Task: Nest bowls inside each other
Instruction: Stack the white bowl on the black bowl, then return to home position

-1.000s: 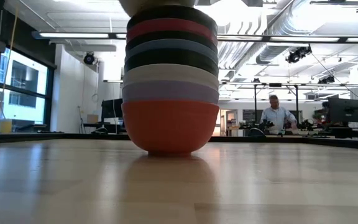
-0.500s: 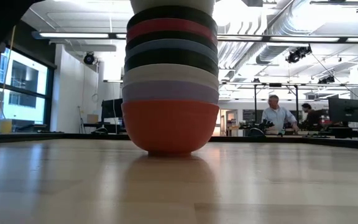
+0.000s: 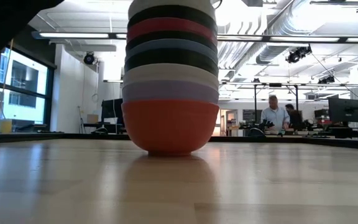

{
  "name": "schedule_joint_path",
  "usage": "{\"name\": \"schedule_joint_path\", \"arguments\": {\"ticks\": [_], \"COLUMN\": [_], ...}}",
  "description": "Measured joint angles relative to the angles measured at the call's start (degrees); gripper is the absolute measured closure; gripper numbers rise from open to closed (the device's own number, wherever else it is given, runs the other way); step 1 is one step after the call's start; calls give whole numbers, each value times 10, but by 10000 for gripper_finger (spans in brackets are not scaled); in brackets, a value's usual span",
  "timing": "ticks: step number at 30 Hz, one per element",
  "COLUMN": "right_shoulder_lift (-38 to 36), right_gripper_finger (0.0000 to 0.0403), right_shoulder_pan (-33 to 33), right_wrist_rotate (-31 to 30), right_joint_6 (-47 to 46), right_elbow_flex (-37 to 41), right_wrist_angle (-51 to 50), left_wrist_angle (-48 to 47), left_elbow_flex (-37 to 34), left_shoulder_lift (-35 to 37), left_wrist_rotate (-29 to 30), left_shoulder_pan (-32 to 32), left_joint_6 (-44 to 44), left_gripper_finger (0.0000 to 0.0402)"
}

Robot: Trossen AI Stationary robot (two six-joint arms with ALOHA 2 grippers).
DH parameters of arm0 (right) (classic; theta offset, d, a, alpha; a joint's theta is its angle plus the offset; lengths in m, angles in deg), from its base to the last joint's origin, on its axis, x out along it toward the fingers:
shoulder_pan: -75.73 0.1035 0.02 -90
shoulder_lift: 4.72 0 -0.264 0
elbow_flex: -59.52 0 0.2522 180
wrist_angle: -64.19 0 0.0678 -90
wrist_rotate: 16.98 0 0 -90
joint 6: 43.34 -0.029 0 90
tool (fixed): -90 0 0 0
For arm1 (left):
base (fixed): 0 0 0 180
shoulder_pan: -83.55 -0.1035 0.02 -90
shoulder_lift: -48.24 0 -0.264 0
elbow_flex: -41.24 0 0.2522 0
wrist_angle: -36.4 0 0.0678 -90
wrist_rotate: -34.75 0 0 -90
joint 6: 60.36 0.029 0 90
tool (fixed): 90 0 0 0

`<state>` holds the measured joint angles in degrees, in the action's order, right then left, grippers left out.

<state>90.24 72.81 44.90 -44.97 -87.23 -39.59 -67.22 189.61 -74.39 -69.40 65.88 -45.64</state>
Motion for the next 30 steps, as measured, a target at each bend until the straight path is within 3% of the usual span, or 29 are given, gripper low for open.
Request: {"name": "schedule_joint_path", "arguments": {"ticks": [15,30], "right_shoulder_lift": [0,0], "right_gripper_finger": [263,263], "right_shoulder_pan": [0,0], "right_wrist_rotate": [2,2], "right_joint_6": [-10,-14], "right_elbow_flex": [0,0], "right_wrist_angle": [0,0], "left_wrist_angle": [9,13], "left_elbow_flex": [0,2], "left_shoulder_lift": [-8,0], "left_wrist_rotate": [-4,-9], "left_shoulder_pan": [9,15], "left_joint_6": [5,24], "left_gripper_finger": [392,254]}}
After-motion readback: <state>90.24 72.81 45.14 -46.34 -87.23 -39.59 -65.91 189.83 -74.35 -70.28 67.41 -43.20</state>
